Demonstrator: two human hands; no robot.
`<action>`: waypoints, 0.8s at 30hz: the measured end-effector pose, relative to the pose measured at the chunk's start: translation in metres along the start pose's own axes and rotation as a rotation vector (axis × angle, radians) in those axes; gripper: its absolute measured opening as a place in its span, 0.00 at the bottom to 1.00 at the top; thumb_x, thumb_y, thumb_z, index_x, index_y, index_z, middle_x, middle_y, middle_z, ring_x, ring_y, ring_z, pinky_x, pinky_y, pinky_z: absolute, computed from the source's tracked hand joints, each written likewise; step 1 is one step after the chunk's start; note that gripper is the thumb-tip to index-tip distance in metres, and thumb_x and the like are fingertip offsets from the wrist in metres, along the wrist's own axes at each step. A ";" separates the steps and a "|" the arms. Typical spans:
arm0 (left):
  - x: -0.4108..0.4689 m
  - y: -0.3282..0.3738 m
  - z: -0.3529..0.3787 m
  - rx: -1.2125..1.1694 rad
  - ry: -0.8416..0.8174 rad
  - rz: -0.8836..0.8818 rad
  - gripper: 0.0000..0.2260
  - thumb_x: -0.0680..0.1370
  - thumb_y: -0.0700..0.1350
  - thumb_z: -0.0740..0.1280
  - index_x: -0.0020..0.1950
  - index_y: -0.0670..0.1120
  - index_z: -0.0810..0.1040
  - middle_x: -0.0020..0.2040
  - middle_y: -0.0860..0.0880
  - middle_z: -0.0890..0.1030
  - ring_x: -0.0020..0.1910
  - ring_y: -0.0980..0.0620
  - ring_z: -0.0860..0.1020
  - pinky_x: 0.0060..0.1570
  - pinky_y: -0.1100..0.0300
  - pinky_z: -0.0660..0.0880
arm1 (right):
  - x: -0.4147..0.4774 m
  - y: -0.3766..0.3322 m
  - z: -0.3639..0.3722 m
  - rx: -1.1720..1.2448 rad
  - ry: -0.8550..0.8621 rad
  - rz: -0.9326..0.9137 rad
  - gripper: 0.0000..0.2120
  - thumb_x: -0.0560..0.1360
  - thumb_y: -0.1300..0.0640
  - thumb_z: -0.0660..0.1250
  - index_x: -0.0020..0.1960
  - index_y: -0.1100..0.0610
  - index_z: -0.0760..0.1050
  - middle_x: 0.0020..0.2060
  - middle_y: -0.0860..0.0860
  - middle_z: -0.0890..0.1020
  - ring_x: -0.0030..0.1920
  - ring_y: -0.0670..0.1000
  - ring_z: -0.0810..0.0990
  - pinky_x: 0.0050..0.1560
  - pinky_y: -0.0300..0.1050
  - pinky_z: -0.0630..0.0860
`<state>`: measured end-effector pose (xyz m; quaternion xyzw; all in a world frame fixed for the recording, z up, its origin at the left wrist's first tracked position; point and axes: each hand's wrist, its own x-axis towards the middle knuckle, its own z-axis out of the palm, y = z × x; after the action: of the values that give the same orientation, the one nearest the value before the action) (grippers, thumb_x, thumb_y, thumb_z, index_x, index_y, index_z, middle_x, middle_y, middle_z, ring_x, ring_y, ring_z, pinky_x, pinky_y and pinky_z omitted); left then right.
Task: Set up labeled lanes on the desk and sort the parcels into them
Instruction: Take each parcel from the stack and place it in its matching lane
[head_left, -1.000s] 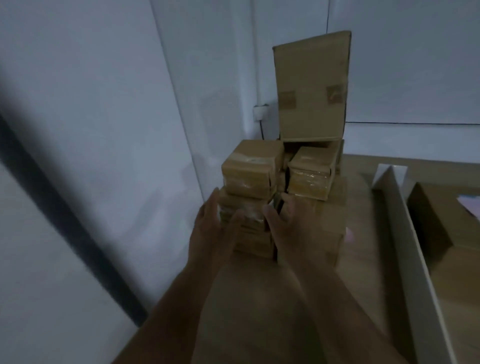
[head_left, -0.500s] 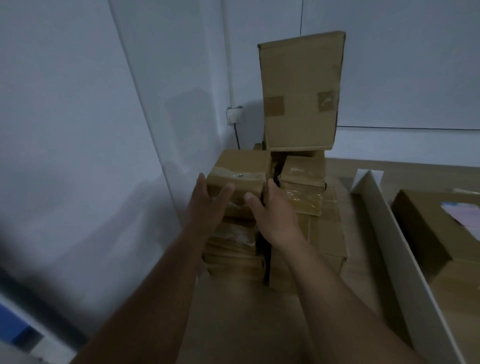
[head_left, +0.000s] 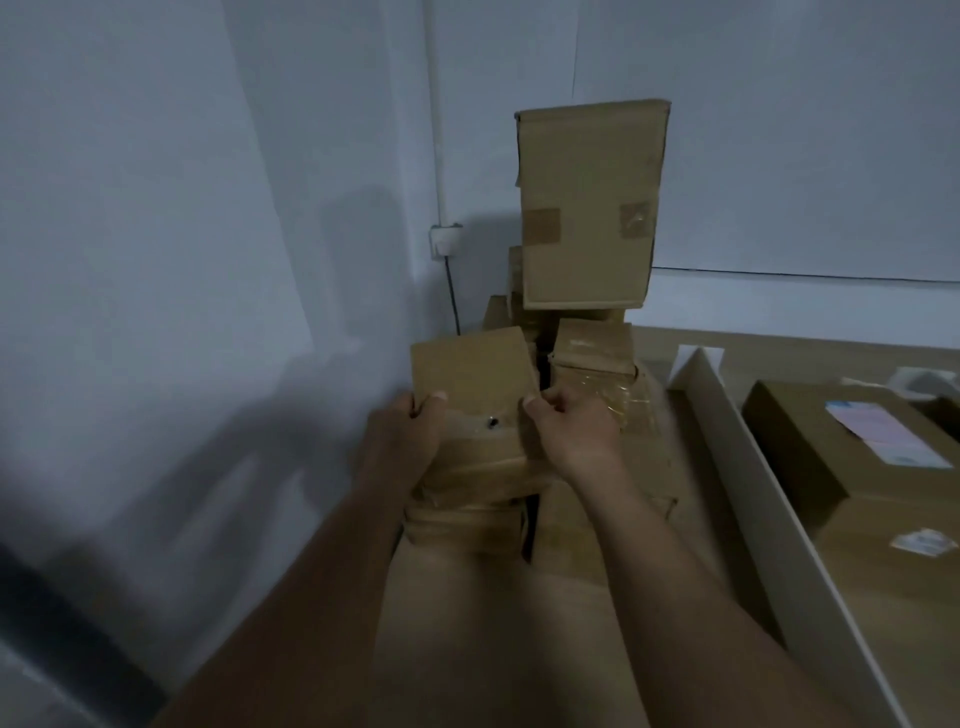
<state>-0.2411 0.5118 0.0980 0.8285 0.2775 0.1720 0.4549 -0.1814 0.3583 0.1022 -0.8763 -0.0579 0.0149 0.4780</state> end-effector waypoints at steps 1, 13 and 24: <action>-0.006 -0.003 0.001 0.002 0.002 0.015 0.14 0.77 0.57 0.59 0.50 0.48 0.77 0.51 0.45 0.80 0.53 0.43 0.77 0.56 0.50 0.73 | -0.005 0.002 -0.001 0.013 0.008 0.016 0.12 0.77 0.47 0.62 0.51 0.54 0.77 0.48 0.51 0.80 0.51 0.54 0.78 0.48 0.46 0.73; -0.096 -0.047 0.011 -0.050 -0.240 0.050 0.19 0.77 0.50 0.63 0.68 0.57 0.71 0.61 0.52 0.78 0.58 0.48 0.75 0.60 0.53 0.71 | -0.106 0.048 -0.014 -0.030 0.055 0.215 0.32 0.72 0.30 0.54 0.64 0.51 0.73 0.57 0.55 0.79 0.56 0.59 0.77 0.57 0.59 0.76; -0.134 -0.062 0.038 -0.168 -0.486 -0.213 0.42 0.66 0.75 0.57 0.73 0.51 0.62 0.67 0.48 0.72 0.60 0.46 0.74 0.54 0.47 0.77 | -0.157 0.085 -0.023 0.127 0.089 0.436 0.51 0.61 0.21 0.52 0.71 0.57 0.63 0.66 0.58 0.72 0.62 0.61 0.74 0.58 0.62 0.74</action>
<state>-0.3449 0.4311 0.0216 0.7708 0.2306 -0.0584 0.5910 -0.3278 0.2755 0.0382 -0.8361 0.1549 0.0825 0.5197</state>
